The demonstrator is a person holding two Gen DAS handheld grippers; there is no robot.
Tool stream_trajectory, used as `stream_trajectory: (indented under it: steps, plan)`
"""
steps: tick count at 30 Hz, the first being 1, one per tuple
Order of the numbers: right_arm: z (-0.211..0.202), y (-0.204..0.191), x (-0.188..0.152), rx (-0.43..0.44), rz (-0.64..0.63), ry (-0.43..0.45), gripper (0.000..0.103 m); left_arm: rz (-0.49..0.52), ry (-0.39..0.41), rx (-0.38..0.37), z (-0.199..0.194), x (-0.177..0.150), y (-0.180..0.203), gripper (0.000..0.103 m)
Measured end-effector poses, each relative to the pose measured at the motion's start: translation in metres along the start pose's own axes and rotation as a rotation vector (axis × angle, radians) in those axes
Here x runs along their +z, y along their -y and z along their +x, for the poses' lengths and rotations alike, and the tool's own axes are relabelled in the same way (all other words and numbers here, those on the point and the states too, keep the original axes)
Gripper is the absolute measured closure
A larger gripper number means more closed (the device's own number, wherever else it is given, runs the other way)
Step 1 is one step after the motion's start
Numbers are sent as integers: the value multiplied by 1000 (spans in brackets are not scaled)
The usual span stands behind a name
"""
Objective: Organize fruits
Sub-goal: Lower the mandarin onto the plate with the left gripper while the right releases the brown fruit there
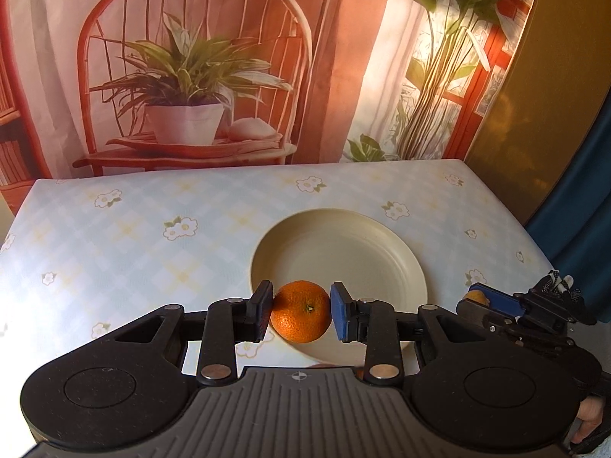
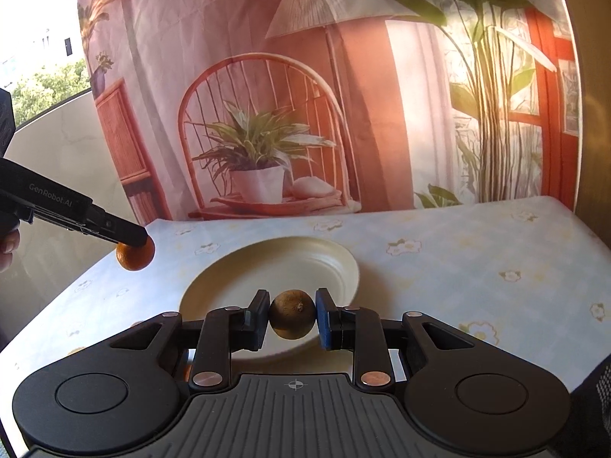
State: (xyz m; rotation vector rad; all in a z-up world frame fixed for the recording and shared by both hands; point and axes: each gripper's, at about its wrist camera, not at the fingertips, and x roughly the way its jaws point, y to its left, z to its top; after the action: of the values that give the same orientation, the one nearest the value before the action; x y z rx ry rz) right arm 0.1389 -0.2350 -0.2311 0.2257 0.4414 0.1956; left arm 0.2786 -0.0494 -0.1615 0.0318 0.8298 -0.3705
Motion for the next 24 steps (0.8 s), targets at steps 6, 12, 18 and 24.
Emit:
stream_trajectory:
  steps: [6,12,18,24]
  plan:
    - [46,3,24,-30,-53,-53,79,1,-26,-36,31,11,-8,68]
    - [94,9,14,-59,-69,-161,79,17,-138,-14,80,13,-10,68]
    - [120,3,16,-49,-122,-203,79,36,-178,-6,106,19,-11,68]
    - [131,5,18,-77,-129,-215,79,64,-198,-3,117,18,-10,68]
